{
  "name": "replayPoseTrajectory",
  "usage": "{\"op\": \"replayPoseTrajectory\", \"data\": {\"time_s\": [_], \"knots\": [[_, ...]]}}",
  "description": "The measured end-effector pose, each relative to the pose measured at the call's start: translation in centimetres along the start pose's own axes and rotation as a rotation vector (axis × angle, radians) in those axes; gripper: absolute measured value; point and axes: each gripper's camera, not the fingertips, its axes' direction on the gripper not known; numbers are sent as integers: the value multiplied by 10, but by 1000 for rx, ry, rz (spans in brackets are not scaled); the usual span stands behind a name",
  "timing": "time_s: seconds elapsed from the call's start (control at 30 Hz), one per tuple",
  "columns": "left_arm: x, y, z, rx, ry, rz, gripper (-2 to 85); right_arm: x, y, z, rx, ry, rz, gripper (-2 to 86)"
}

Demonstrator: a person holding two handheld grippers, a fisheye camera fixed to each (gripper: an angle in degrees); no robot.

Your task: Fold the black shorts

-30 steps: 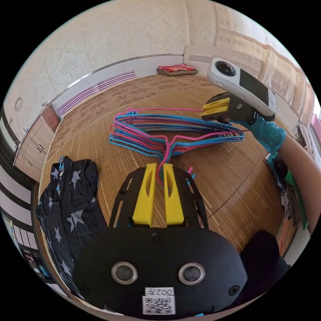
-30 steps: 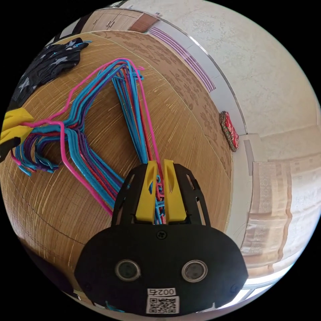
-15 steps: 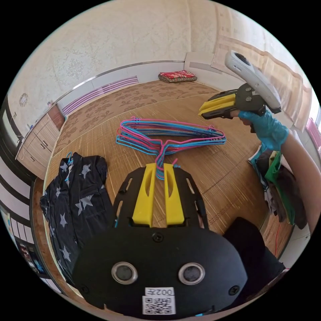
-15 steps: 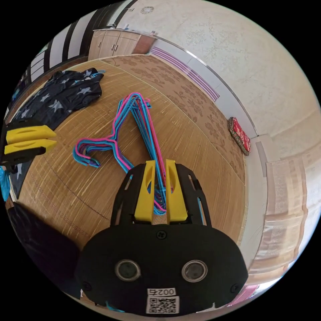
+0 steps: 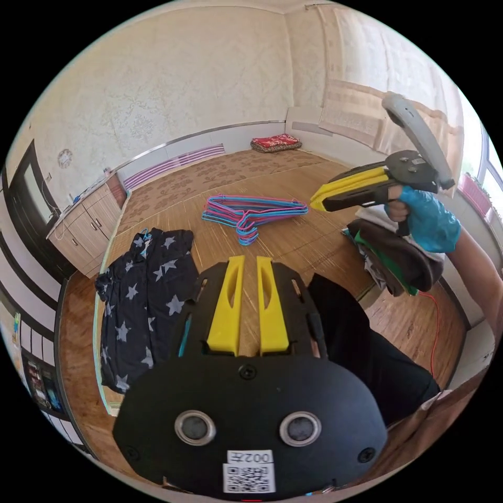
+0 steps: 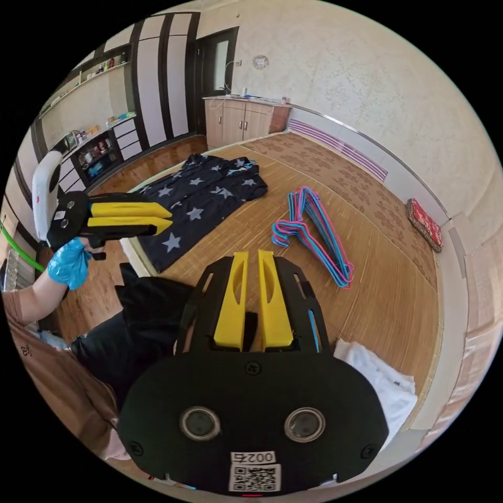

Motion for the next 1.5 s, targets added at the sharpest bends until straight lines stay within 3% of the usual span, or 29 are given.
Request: {"op": "replayPoseTrajectory", "data": {"time_s": [0.3, 0.53, 0.87, 1.17, 1.33, 1.5], "knots": [[32, 125, -29, -89, 31, 30, 63, -77, 180, -29, -35, -84, -14, 39], [54, 195, -17, -174, 135, 47, 113, -100, 277, 14, -57, -40, 156, 73], [74, 238, 16, -272, 101, 79, 125, -100, 322, 99, -169, -79, 395, 133], [73, 260, 22, -237, 77, 21, 75, -121, 340, 131, -236, -86, 385, 62], [59, 257, 3, -139, 32, -9, 3, -138, 358, 121, -164, -82, 373, 18], [49, 245, -8, -88, -72, -2, -9, -153, 370, 86, -9, -36, 369, 4]]}}
